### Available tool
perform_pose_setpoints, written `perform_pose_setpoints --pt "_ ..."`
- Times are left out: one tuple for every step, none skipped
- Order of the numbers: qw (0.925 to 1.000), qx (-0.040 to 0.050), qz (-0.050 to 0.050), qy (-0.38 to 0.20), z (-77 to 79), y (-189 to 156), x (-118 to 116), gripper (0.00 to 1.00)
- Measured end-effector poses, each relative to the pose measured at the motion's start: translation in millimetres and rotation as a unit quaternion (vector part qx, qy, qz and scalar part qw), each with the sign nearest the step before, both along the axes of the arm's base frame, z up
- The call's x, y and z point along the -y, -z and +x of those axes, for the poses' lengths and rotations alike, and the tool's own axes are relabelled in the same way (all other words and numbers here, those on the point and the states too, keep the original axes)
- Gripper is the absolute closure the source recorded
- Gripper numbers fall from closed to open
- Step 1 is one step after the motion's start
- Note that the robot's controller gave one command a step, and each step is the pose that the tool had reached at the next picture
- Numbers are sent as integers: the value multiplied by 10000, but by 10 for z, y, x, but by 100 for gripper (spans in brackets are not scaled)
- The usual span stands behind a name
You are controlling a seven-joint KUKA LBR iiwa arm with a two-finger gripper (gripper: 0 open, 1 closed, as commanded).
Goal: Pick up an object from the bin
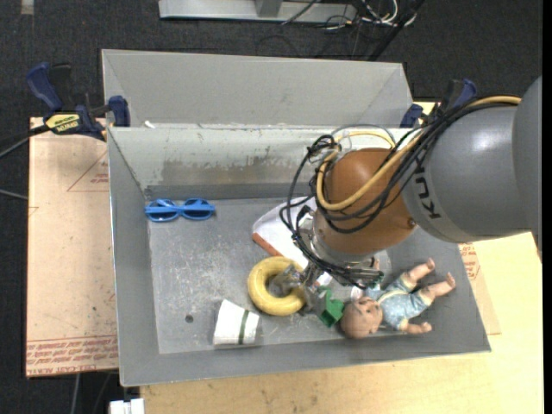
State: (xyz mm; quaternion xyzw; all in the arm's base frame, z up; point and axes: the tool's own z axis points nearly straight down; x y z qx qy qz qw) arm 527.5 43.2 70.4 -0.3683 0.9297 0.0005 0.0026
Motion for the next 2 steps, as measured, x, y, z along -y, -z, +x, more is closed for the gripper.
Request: perform_pose_setpoints --pt "10000 -1 0 0 0 1 0 100" --pt "10000 -2 2 4 -1 1 -1 100"
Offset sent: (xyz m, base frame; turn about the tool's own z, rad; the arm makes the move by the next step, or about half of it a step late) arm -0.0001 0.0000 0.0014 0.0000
